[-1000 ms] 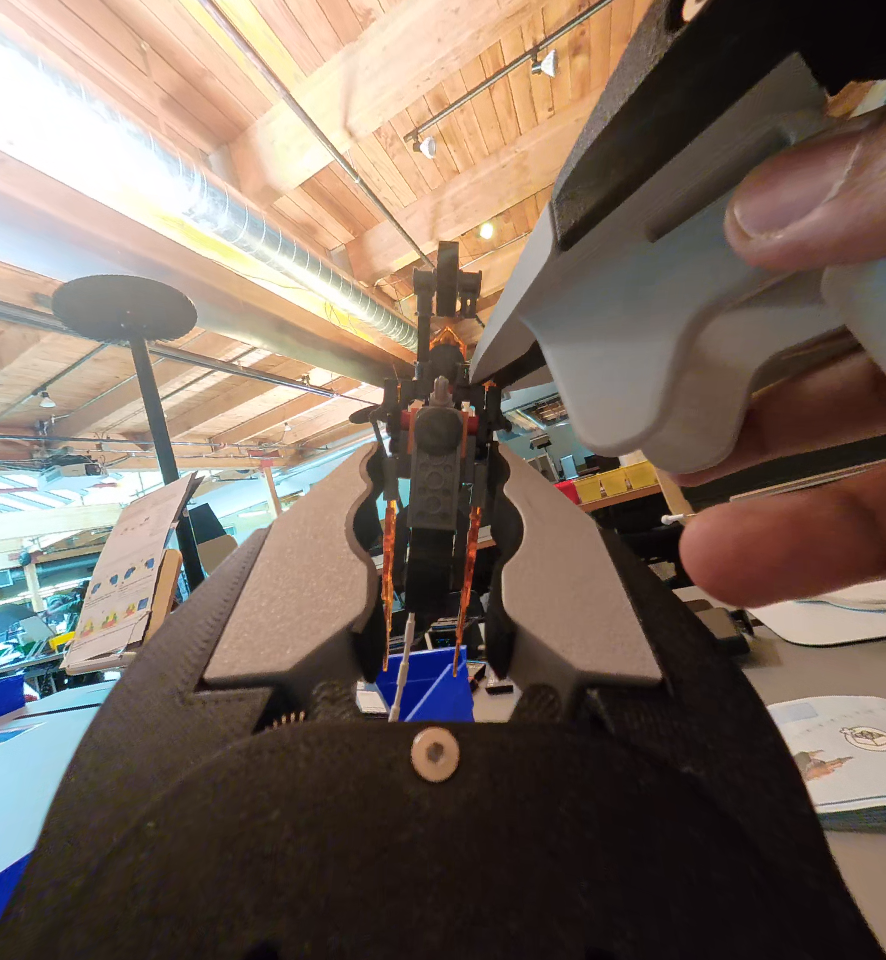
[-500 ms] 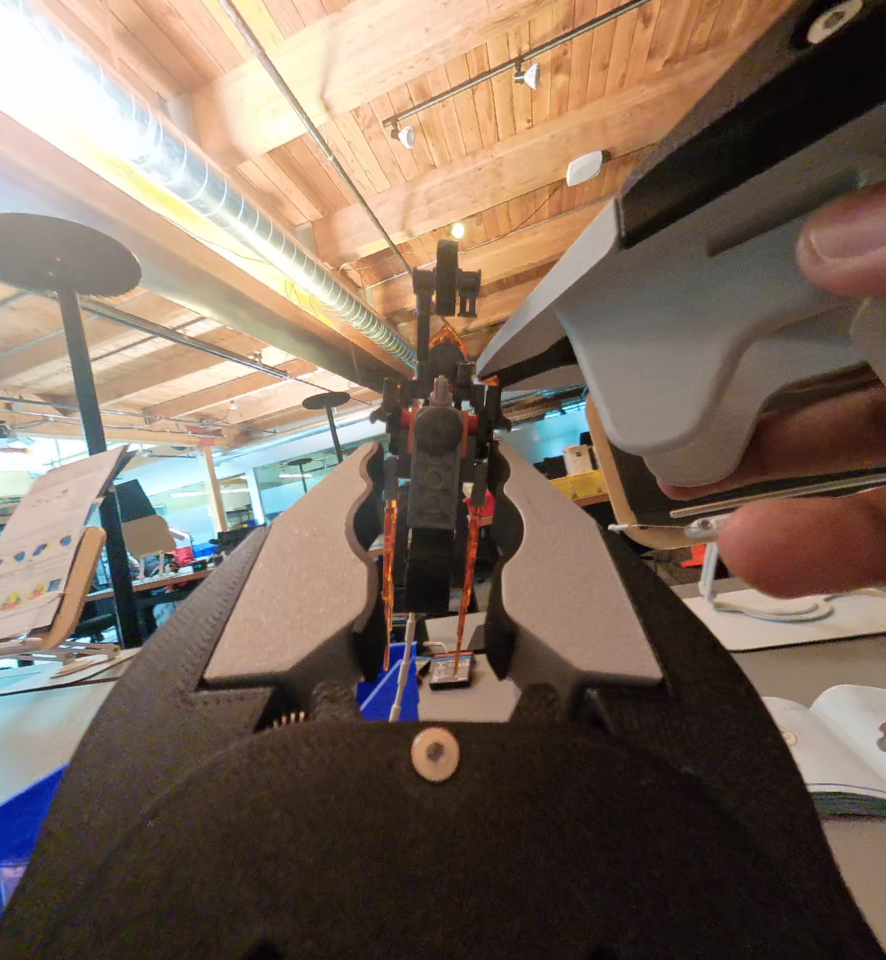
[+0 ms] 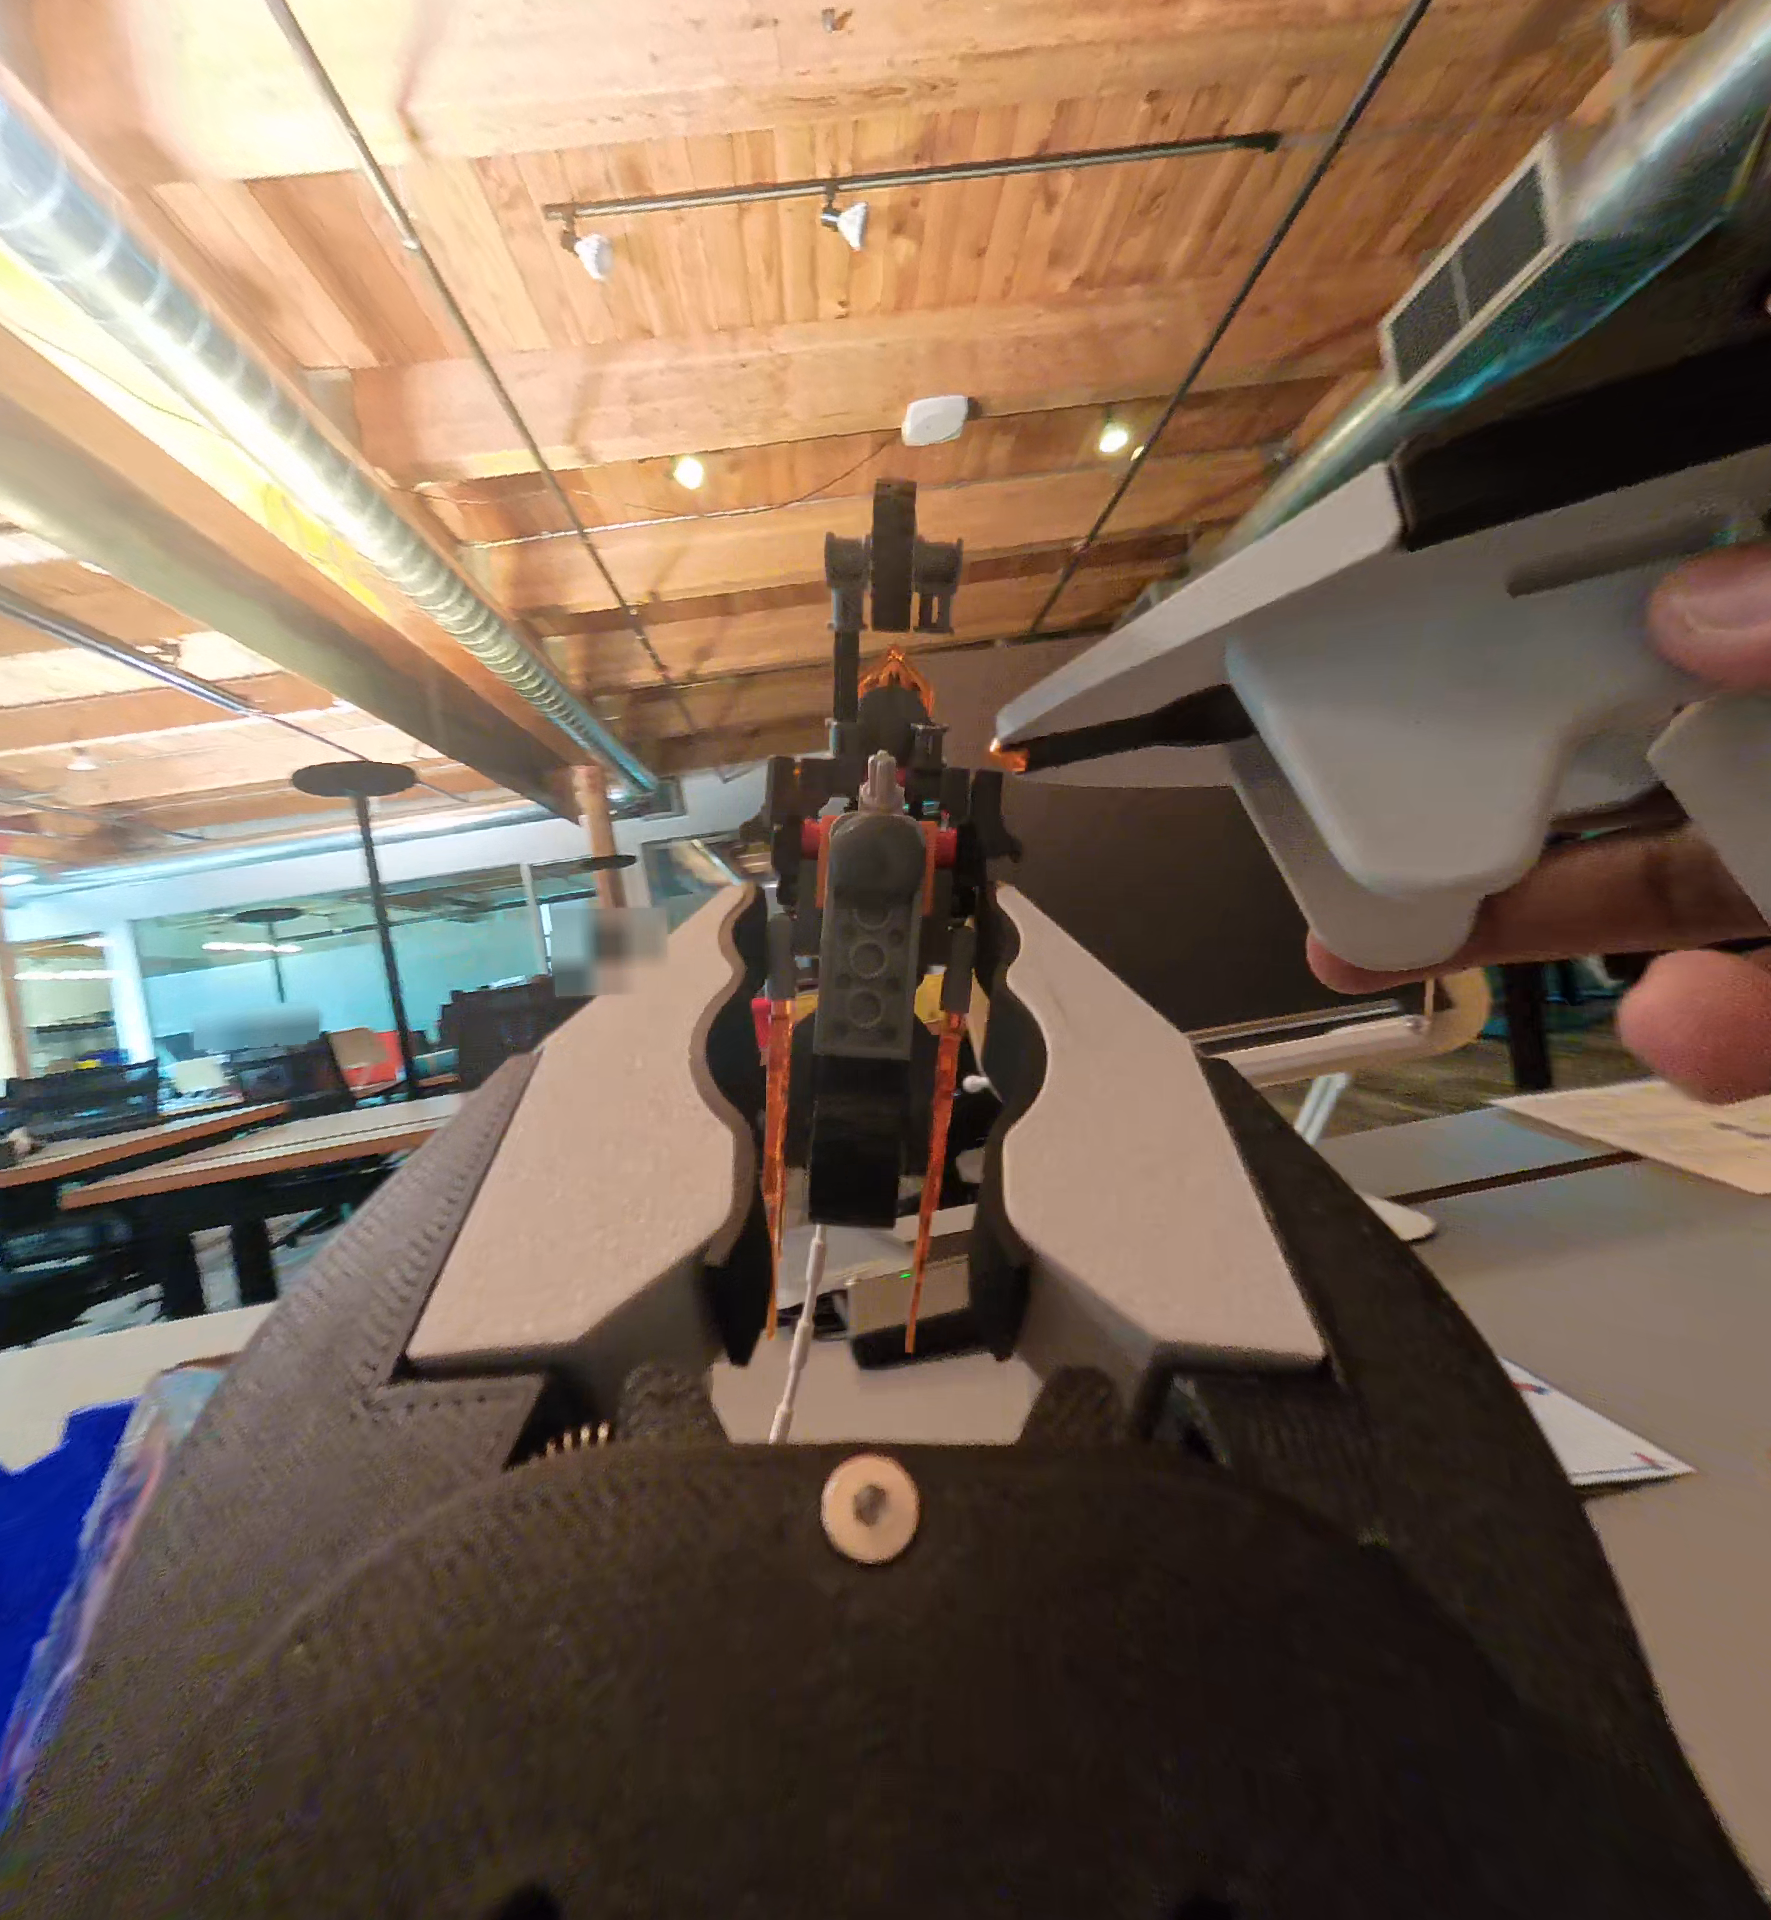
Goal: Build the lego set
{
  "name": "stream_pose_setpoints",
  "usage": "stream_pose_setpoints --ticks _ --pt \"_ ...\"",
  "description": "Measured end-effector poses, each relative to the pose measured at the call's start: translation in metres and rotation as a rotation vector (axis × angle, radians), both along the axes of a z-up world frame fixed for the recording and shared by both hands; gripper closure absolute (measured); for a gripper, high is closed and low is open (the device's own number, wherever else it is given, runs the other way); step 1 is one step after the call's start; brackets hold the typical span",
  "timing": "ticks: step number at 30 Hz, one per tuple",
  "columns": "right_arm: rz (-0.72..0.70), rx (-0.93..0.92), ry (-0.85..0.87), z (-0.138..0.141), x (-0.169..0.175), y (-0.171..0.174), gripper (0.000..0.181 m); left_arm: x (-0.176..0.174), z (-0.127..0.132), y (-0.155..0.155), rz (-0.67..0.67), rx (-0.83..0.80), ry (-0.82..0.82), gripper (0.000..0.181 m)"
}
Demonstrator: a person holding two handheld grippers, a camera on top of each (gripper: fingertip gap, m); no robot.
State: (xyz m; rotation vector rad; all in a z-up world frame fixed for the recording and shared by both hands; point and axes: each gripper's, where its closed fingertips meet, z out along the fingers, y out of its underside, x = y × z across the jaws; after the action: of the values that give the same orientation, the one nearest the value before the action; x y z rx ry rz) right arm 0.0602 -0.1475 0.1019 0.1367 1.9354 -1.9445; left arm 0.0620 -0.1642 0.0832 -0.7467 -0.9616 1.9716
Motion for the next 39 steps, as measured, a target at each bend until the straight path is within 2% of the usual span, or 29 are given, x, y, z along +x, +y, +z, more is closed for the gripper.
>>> stream_pose_setpoints --ticks 4,7,10,13,16,19,22,23,25,27,30,34,36,39 --pt "0.052 0.054 0.069 -0.009 0.000 0.013 0.177 -0.004 -0.001 0.007 -0.088 0.012 -0.007 0.145" --pt "0.041 0.051 0.228 -0.013 0.000 0.025 0.177 -0.010 -0.002 0.019 -0.228 0.027 -0.031 0.145" --pt "-0.092 0.019 0.503 -0.011 -0.011 0.042 0.177 -0.022 -0.009 0.033 -0.403 0.093 -0.094 0.144" --pt "-0.280 0.020 0.887 -0.010 -0.024 0.061 0.177 -0.025 -0.011 0.036 -0.557 0.202 -0.081 0.144" --pt "-0.333 0.050 1.166 -0.021 -0.021 0.075 0.177 -0.031 -0.016 0.047 -0.728 0.274 -0.104 0.144" --pt "-0.248 0.147 1.239 -0.055 -0.017 0.085 0.177 -0.038 -0.028 0.058 -0.798 0.256 -0.178 0.145" --pt "-0.229 0.255 1.264 -0.079 -0.028 0.103 0.176 -0.040 -0.054 0.088 -0.903 0.092 -0.360 0.144" --pt "-0.216 0.283 1.277 -0.082 -0.030 0.111 0.176 -0.040 -0.065 0.097 -0.911 0.020 -0.432 0.144" --pt "-0.161 0.341 1.319 -0.085 -0.028 0.125 0.176 -0.046 -0.085 0.099 -0.841 -0.071 -0.551 0.145" --pt "-0.101 0.405 1.418 -0.086 -0.027 0.136 0.176 -0.051 -0.097 0.101 -0.816 -0.097 -0.612 0.144" --pt "-0.042 0.505 1.647 -0.086 -0.032 0.142 0.176 -0.057 -0.100 0.111 -0.849 -0.064 -0.612 0.144" --pt "0.020 0.619 1.904 -0.089 -0.042 0.139 0.176 -0.067 -0.102 0.122 -0.798 -0.072 -0.598 0.145" --pt "0.055 0.647 1.971 -0.090 -0.047 0.138 0.177 -0.069 -0.100 0.129 -0.785 -0.087 -0.578 0.144" --pt "0.157 0.691 1.961 -0.094 -0.050 0.139 0.177 -0.067 -0.096 0.143 -0.817 -0.105 -0.544 0.144"
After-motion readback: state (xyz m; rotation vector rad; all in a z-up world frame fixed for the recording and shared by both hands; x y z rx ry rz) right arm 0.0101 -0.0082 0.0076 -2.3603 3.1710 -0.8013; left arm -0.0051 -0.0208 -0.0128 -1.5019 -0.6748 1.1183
